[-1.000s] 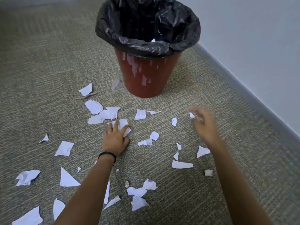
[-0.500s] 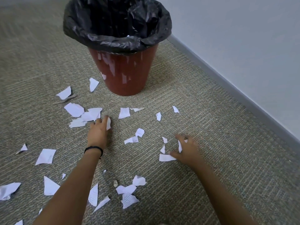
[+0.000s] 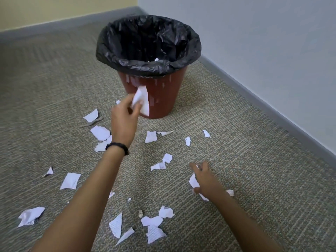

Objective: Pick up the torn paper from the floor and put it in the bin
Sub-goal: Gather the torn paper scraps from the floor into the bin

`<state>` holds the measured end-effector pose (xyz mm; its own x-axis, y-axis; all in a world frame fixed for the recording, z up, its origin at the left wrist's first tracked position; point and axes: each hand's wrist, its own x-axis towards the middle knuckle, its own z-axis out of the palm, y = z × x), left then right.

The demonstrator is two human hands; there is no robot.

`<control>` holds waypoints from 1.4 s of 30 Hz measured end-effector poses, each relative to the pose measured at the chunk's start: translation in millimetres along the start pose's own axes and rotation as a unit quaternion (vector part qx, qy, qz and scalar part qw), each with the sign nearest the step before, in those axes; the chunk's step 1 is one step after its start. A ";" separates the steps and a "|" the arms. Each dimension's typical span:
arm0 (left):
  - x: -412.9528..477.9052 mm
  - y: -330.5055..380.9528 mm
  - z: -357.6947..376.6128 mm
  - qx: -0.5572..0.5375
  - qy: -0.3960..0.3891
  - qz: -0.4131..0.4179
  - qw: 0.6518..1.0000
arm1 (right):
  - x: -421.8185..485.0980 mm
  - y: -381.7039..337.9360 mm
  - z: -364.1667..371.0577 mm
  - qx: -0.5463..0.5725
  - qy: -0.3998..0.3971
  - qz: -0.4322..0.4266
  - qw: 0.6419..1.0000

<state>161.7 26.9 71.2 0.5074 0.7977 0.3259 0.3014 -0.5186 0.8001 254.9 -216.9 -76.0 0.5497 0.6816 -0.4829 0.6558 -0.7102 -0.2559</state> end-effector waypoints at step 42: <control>-131.8 -183.2 -85.8 0.374 -0.462 -0.240 0.768 | 27.3 -9.5 -25.0 0.264 0.055 0.076 0.960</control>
<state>-29.6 43.1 -75.1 0.4449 0.5730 -0.6883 0.8362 -0.5409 0.0903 276.6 -187.1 -65.8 0.6883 0.5567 -0.4651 0.2258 -0.7737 -0.5919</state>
